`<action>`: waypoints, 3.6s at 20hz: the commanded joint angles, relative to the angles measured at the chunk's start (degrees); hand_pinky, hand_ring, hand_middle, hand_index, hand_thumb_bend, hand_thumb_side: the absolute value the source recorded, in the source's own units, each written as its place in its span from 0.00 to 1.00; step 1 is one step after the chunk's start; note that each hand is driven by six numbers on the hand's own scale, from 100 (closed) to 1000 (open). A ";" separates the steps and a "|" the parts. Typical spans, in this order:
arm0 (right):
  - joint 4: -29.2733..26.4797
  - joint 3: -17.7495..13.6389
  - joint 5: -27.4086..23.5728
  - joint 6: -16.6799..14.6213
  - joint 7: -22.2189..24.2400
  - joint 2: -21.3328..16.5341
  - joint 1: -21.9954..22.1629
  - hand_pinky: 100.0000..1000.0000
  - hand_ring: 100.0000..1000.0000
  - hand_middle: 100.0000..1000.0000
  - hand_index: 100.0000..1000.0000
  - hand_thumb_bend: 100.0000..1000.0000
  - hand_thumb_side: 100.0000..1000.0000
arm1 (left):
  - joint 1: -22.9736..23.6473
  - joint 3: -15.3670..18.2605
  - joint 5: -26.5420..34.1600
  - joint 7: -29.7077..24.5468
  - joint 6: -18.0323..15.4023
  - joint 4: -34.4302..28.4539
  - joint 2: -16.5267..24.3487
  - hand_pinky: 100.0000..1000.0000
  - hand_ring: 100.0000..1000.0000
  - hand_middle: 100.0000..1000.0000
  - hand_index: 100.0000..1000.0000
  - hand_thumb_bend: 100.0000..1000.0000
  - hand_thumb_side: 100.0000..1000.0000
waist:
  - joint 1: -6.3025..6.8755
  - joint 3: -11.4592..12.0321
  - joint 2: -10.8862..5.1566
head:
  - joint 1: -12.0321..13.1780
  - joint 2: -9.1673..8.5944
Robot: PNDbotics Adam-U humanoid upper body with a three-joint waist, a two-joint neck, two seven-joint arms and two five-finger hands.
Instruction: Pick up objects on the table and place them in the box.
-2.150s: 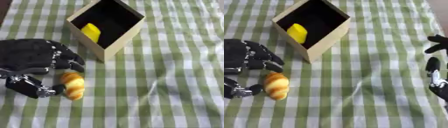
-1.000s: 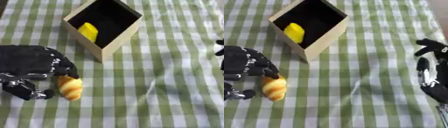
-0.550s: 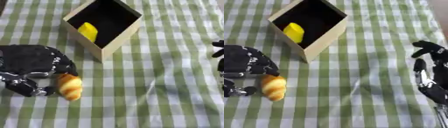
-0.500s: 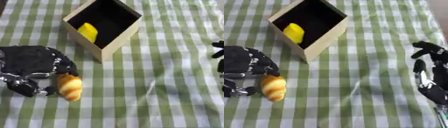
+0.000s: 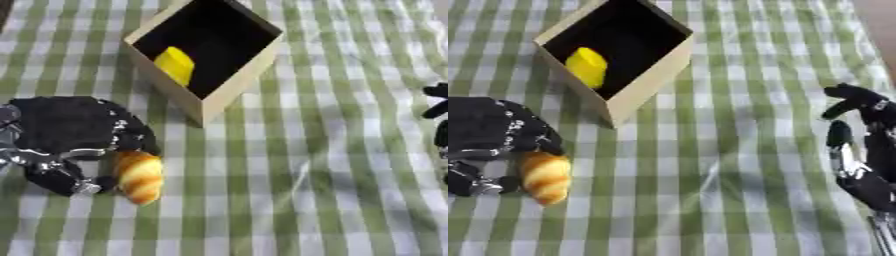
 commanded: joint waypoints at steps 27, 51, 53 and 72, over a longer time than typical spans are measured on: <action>-0.94 -1.58 -1.24 0.77 -0.96 0.87 -0.10 0.92 0.76 0.44 0.79 0.00 0.47 | -0.49 -0.90 -3.57 3.95 -0.22 4.44 -1.56 0.68 0.66 0.57 0.69 0.10 0.00 | 0.02 -0.39 -0.87 | 0.18 -0.87; -0.94 -2.28 -1.51 -0.56 -2.80 -1.02 0.75 0.91 0.76 0.45 0.79 0.00 0.47 | -13.56 10.48 9.32 10.13 7.97 -2.61 -3.08 0.62 0.57 0.50 0.62 0.00 0.03 | 1.20 -1.20 -2.53 | -0.42 -0.26; -0.94 -2.18 -2.16 -1.53 -3.12 -1.55 0.44 0.91 0.76 0.46 0.80 0.00 0.47 | -16.24 11.02 10.38 8.75 9.62 -0.05 -5.02 0.62 0.56 0.50 0.62 0.00 0.04 | 1.28 -1.88 -2.53 | 0.17 -0.66; -0.94 -2.27 -7.93 -9.15 -3.08 -2.84 -1.05 0.91 0.78 0.48 0.80 0.00 0.47 | -25.47 12.42 -2.82 12.76 11.88 28.25 -17.33 0.63 0.58 0.52 0.63 0.00 0.00 | 1.39 -5.83 -1.28 | 4.54 -3.07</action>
